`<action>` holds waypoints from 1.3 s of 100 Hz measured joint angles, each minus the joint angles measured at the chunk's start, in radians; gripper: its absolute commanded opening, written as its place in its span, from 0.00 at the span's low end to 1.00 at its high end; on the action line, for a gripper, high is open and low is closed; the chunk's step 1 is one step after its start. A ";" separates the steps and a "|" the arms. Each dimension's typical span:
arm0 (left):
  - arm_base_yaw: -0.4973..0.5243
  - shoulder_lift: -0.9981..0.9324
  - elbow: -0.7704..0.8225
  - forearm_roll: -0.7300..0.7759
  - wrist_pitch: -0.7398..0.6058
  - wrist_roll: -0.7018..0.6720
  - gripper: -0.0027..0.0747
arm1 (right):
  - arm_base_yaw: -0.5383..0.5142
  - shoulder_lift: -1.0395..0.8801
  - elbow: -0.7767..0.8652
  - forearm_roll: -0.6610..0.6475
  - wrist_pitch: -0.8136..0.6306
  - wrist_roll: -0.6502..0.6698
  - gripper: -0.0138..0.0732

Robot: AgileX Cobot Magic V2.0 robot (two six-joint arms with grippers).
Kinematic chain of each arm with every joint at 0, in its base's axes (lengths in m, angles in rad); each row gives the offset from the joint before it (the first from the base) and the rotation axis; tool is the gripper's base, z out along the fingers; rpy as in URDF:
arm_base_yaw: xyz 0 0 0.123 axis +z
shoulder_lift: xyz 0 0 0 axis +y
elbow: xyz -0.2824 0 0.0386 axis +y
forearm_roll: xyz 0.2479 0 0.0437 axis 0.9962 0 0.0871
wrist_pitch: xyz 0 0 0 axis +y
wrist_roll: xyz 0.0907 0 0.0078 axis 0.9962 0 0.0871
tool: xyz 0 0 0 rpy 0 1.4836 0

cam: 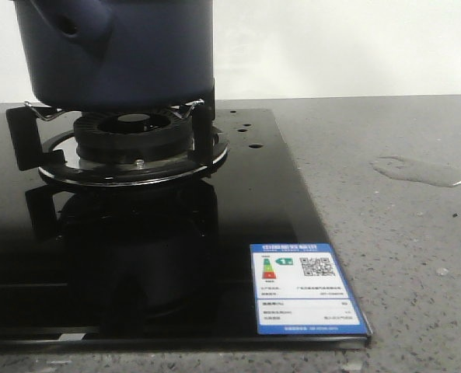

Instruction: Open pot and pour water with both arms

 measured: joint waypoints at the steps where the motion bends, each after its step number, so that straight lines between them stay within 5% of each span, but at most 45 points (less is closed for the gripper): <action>1: 0.000 -0.004 0.000 0.000 -0.002 0.000 0.44 | 0.002 0.010 -0.006 -0.008 0.009 0.000 0.35; 24: 0.000 -0.037 0.000 -0.001 -0.020 -0.001 0.44 | 0.044 0.145 -0.159 -0.102 0.112 0.000 0.45; 50: 0.000 -0.059 0.000 0.012 -0.043 -0.001 0.44 | 0.053 0.202 -0.179 -0.195 0.125 0.000 0.45; 130: 0.000 -0.059 0.000 0.069 -0.066 -0.004 0.44 | 0.073 0.267 -0.187 -0.768 -0.076 -0.025 0.44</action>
